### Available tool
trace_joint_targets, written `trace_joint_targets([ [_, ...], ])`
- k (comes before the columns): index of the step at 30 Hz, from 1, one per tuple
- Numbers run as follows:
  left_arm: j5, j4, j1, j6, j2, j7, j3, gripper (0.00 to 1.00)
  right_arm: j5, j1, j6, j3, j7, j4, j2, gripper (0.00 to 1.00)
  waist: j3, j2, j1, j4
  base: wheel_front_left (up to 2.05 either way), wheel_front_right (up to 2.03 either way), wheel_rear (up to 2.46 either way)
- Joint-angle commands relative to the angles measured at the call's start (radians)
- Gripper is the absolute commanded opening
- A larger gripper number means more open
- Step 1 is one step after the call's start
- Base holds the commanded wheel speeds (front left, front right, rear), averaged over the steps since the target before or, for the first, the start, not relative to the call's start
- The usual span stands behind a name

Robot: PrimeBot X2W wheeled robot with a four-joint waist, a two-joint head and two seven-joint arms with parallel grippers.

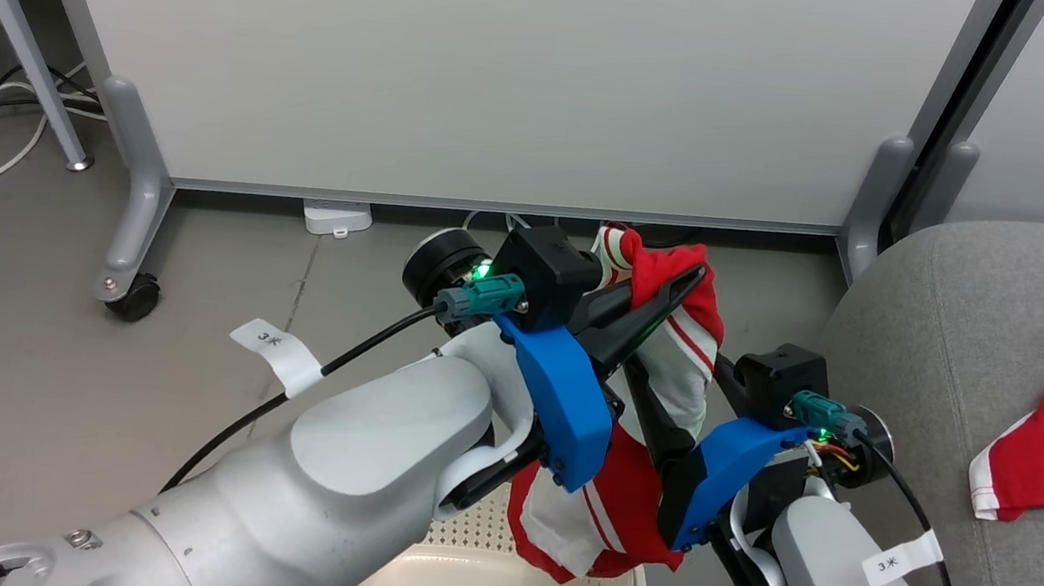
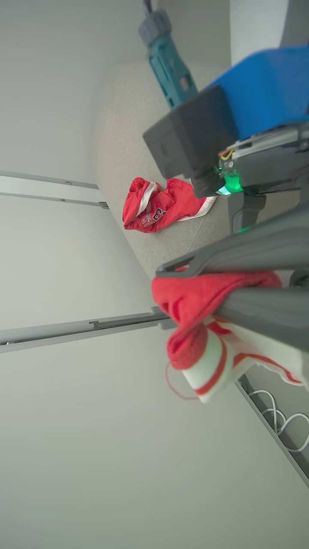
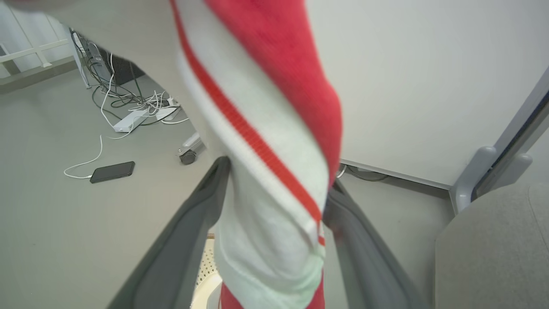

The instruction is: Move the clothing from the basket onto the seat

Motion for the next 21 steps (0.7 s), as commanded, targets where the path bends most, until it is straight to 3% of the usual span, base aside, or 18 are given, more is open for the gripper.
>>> trace_joint_targets([
  [1,-0.003,-0.002,-0.01,-0.006,-0.001,-0.003,-0.003,0.0,0.018,-0.022,0.0,0.016,-0.012,0.02,-0.001,1.0,-0.002,-0.0001,-0.0001,-0.001,0.0,0.0,0.0],
  [3,-0.004,-0.002,-0.01,-0.007,-0.001,-0.003,-0.004,0.0,0.028,-0.03,0.0,0.024,-0.016,0.033,-0.001,0.98,-0.003,-0.0001,-0.0001,-0.001,0.0,0.0,0.0],
  [5,-0.006,-0.001,-0.009,-0.007,-0.001,-0.003,-0.007,0.0,0.048,-0.042,0.0,0.039,-0.029,0.057,-0.001,0.5,-0.005,-0.0001,-0.0001,-0.002,0.0,0.0,0.0],
  [6,-0.007,-0.002,-0.008,-0.007,-0.001,-0.003,-0.008,0.0,0.058,-0.047,0.0,0.045,-0.035,0.068,-0.001,0.38,-0.006,-0.0001,-0.0001,-0.002,0.0,0.0,0.0],
  [7,-0.008,-0.002,-0.008,-0.007,-0.002,-0.003,-0.009,0.0,0.068,-0.052,0.0,0.051,-0.039,0.08,-0.001,0.1,-0.007,-0.0001,-0.0001,-0.002,0.0,0.0,0.0],
  [8,-0.008,-0.003,-0.008,-0.007,-0.002,-0.003,-0.01,0.0,0.075,-0.055,0.0,0.055,-0.045,0.091,-0.001,0.0,-0.008,-0.0001,-0.0001,-0.003,0.0,0.0,0.0],
  [21,-0.019,0.001,-0.007,-0.007,0.008,-0.005,-0.016,0.0,0.136,-0.093,0.0,0.106,-0.088,0.177,-0.001,0.0,-0.015,-0.0001,-0.0001,-0.014,0.0,0.0,0.0],
])
